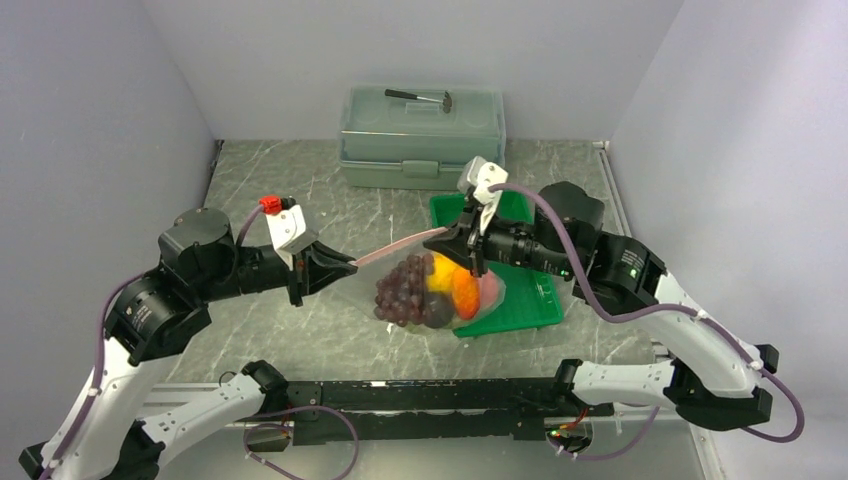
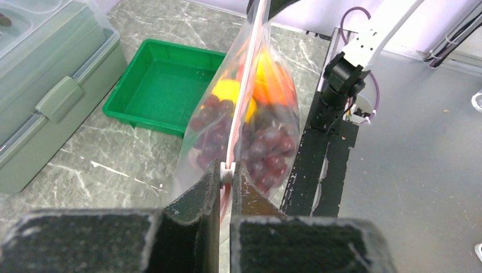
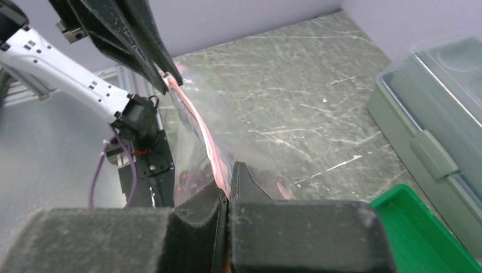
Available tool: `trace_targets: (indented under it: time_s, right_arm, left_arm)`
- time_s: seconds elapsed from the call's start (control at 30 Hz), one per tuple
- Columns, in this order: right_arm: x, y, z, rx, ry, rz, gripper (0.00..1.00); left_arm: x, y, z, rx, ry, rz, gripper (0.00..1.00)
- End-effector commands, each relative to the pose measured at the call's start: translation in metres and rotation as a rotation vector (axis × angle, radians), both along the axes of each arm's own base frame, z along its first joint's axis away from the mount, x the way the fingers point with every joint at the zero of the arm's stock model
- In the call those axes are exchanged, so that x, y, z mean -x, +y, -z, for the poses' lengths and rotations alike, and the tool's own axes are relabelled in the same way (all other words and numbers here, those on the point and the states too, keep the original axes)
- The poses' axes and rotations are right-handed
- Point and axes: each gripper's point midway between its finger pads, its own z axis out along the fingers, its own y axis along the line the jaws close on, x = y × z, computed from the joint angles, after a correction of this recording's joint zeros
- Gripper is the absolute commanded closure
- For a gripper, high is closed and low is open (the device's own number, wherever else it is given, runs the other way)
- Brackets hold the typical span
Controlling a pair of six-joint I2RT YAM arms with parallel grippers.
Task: Place the food in the zip-top bag and seal the zipper
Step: Zip the zipper food storage bag.
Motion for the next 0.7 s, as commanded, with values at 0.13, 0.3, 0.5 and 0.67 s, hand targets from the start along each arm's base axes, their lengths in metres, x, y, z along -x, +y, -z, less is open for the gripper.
trace_targets:
  time_s: [0.13, 0.3, 0.5, 0.67]
  right_arm:
    - [-0.023, -0.044, -0.083, -0.314, -0.109, 0.245, 1.00]
    - [-0.031, -0.060, -0.088, -0.361, -0.116, 0.329, 1.00]
    - [-0.042, -0.077, -0.091, -0.406, -0.122, 0.434, 1.00]
    - [-0.047, -0.090, -0.094, -0.443, -0.132, 0.500, 1.00]
  left_arm:
    - [-0.004, 0.012, 0.020, -0.039, 0.052, -0.086, 1.00]
    - [-0.005, 0.015, 0.024, -0.045, 0.057, -0.106, 1.00]
    - [-0.005, 0.017, 0.027, -0.052, 0.060, -0.111, 1.00]
    - [-0.005, 0.020, 0.029, -0.058, 0.057, -0.126, 1.00]
